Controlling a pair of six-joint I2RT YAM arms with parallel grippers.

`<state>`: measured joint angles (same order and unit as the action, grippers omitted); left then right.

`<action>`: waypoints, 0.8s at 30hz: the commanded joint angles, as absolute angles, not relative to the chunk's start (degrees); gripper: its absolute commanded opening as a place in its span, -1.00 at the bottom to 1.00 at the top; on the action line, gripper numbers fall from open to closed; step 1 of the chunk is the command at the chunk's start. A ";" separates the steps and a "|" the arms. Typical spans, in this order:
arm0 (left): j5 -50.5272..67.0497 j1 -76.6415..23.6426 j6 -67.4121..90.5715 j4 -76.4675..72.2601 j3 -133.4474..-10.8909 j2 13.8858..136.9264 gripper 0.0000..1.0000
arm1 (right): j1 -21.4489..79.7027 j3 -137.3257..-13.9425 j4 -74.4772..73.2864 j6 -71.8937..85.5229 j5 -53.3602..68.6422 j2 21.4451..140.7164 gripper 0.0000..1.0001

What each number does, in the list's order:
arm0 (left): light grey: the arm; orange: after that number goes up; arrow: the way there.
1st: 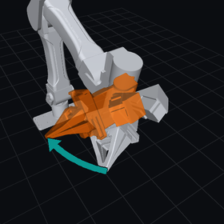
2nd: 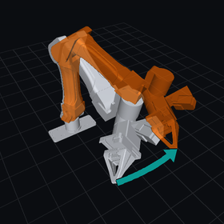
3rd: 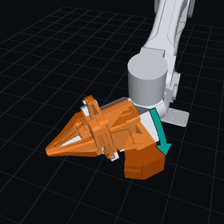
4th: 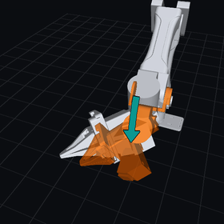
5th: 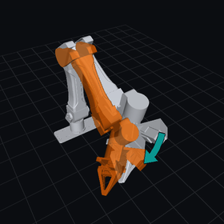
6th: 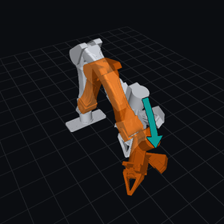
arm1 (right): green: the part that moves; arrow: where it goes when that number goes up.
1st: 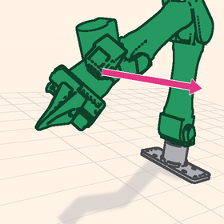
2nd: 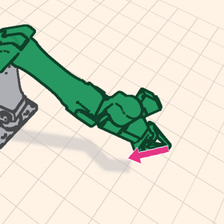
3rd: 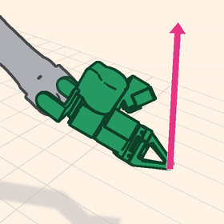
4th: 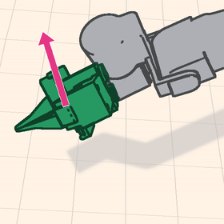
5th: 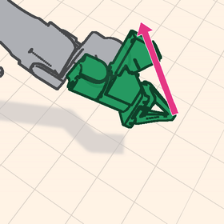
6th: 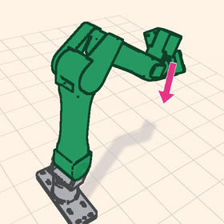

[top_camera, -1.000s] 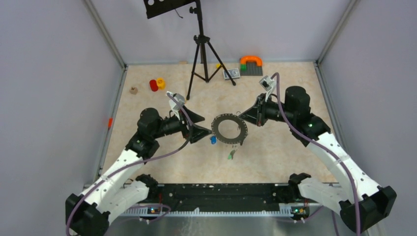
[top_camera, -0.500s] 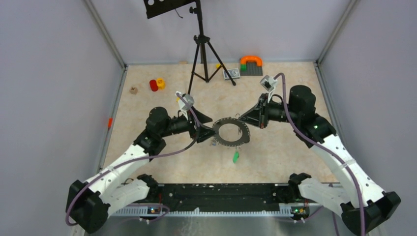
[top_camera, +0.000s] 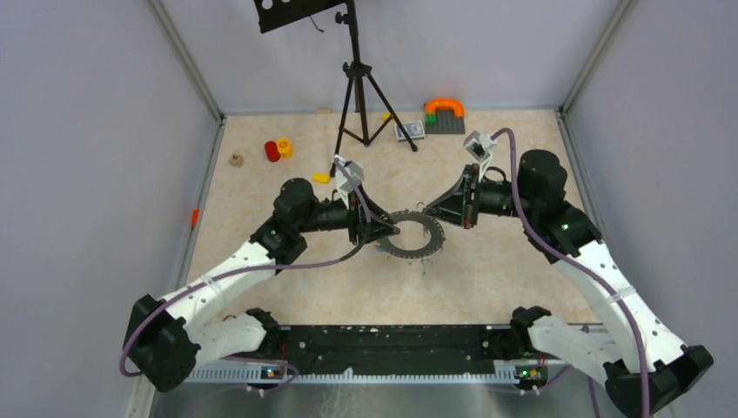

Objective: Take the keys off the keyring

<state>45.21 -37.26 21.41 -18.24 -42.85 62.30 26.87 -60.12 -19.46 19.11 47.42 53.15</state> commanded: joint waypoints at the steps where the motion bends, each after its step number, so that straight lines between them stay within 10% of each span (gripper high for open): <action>1: 50.73 -37.75 22.54 -22.70 -46.19 62.77 -0.36 | 27.60 -62.97 -16.95 19.48 49.42 51.34 -1.00; 9: 55.02 -38.32 23.85 -21.65 -47.19 62.31 -0.95 | 27.60 -62.60 -17.09 19.26 48.83 51.01 -1.00; 18: 55.71 -38.58 22.19 -15.61 -49.82 60.01 -1.00 | 27.60 -63.08 -19.49 17.13 46.63 50.39 -1.00; 24: 52.31 -38.66 19.39 -9.29 -51.96 57.21 -1.00 | 27.60 -63.68 -22.94 13.16 42.30 50.08 -0.02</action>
<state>52.62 -38.11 21.69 -10.98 -48.23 60.80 27.00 -60.51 -21.28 16.75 45.78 51.35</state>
